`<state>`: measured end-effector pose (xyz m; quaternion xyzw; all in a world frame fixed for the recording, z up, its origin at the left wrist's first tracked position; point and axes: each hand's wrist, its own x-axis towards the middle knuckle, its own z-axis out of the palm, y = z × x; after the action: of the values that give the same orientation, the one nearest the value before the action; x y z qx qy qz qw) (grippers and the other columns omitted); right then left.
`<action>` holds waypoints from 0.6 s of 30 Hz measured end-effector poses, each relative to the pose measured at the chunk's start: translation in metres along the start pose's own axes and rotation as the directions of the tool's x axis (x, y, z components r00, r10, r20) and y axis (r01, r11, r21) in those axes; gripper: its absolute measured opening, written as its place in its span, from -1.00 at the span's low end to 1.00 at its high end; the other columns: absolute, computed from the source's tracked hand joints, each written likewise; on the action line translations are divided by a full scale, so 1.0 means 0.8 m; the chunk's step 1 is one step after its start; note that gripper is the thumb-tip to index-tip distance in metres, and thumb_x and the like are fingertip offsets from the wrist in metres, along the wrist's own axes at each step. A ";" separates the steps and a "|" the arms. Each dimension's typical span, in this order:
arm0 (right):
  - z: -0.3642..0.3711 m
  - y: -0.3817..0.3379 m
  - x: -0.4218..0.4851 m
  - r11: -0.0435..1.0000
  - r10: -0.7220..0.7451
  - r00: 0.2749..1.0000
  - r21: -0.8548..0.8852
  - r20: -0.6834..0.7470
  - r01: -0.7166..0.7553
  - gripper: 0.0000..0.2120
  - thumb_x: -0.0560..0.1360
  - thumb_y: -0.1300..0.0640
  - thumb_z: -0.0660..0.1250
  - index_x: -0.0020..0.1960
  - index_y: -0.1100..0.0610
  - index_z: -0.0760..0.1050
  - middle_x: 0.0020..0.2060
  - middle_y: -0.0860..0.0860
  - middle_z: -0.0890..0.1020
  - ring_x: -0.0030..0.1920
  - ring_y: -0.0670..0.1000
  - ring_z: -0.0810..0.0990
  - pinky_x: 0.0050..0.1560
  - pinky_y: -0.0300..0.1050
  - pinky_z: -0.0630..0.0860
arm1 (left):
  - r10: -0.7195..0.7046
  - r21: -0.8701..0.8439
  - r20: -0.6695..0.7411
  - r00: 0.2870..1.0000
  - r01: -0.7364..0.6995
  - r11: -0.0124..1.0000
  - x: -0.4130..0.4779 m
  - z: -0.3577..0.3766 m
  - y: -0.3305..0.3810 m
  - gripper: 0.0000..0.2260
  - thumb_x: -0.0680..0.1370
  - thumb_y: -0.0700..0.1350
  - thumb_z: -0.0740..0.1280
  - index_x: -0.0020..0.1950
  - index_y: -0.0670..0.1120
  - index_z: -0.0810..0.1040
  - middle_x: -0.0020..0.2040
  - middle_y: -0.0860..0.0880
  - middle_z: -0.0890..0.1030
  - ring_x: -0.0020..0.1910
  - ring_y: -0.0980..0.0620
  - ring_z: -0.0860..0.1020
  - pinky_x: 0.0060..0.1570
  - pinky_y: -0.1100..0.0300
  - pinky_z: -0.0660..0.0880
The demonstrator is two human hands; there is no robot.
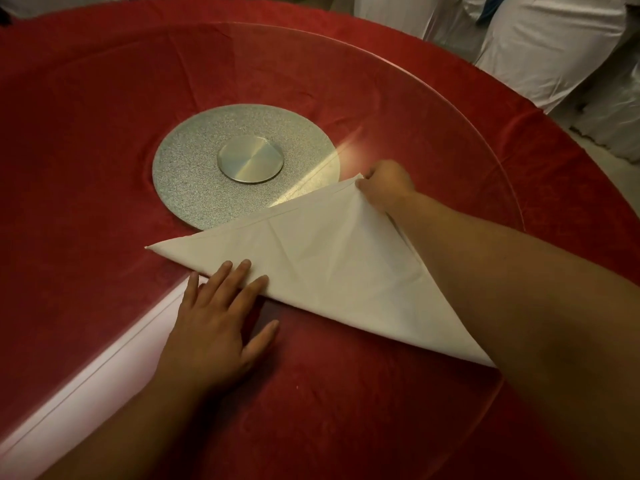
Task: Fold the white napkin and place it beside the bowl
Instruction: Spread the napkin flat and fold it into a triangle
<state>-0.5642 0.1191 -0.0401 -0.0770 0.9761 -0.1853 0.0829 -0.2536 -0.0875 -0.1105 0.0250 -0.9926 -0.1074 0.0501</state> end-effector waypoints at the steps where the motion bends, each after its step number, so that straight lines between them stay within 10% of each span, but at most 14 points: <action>1: -0.001 0.000 0.004 1.000 0.003 1.000 -0.010 0.001 -0.003 -0.63 0.60 0.05 0.32 -0.33 0.10 0.34 -0.15 0.12 0.48 -0.13 0.10 0.45 -0.17 -0.13 0.26 | -0.004 -0.007 0.003 1.000 0.004 1.000 0.000 0.000 0.000 -0.35 0.55 0.40 0.14 0.57 0.13 0.35 0.64 0.01 0.25 0.64 -0.03 0.12 0.58 -0.23 0.00; 7: -0.002 0.002 0.018 1.000 0.019 1.000 -0.016 0.007 -0.019 -0.74 0.61 0.06 0.33 0.07 0.27 0.60 0.04 0.23 0.64 0.11 0.22 0.61 -0.13 -0.15 0.30 | -0.029 -0.029 0.025 0.999 0.029 0.999 -0.001 0.003 0.003 -0.36 0.56 0.42 0.11 0.58 0.16 0.31 0.64 0.04 0.23 0.65 0.01 0.08 0.59 -0.19 -0.07; 18: 0.020 0.002 0.022 0.988 0.144 0.984 -0.050 -0.105 -0.149 -0.63 0.58 -0.05 0.37 0.24 0.20 0.56 0.21 0.19 0.63 0.22 0.25 0.60 0.09 -0.03 0.53 | -0.044 -0.024 0.063 0.997 0.045 0.999 0.001 0.002 0.008 -0.38 0.57 0.41 0.12 0.57 0.17 0.33 0.62 0.05 0.27 0.64 0.02 0.10 0.59 -0.20 -0.05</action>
<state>-0.5788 0.1117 -0.0574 0.0022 0.9870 -0.1542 0.0443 -0.2551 -0.0808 -0.1109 0.0431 -0.9915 -0.1220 0.0169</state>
